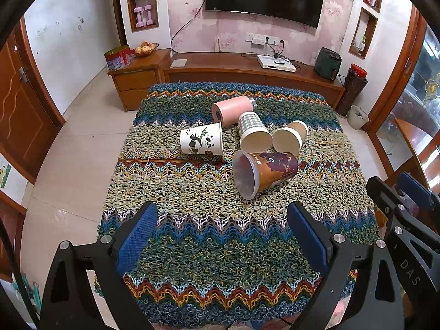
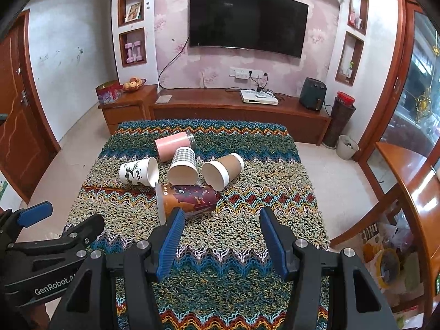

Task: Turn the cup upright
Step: 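Move the right gripper toward the orange printed plastic cup lying on its side, then close the right gripper around the orange cup's body, then lift the orange cup with the right gripper and rotate it rim up, then lower the upright orange cup onto the blanket with the right gripper, then open the right gripper and release the upright orange cup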

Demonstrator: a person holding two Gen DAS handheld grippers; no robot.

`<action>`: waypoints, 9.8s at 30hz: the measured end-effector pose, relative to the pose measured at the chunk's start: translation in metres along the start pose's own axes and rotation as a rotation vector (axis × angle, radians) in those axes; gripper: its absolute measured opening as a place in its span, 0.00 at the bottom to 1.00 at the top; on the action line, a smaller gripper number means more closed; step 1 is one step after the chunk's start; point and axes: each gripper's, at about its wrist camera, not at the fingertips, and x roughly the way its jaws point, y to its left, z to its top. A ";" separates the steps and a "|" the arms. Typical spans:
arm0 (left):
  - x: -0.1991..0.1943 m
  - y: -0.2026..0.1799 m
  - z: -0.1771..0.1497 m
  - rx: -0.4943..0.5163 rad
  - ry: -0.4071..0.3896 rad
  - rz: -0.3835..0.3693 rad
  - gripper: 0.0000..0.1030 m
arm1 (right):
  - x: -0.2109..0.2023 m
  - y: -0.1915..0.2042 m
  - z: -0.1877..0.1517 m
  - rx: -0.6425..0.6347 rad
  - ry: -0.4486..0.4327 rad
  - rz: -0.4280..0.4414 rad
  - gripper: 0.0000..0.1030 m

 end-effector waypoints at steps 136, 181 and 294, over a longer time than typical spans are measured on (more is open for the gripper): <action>0.084 0.055 -0.027 -0.137 0.185 0.073 0.93 | 0.183 0.035 -0.094 0.457 0.776 0.457 0.70; 0.132 -0.044 -0.019 0.204 0.442 -0.257 0.93 | 0.090 -0.026 -0.123 0.388 0.619 0.435 0.75; 0.100 -0.048 -0.066 0.198 -0.148 -0.161 0.78 | 0.067 -0.056 -0.123 0.202 0.430 0.130 0.75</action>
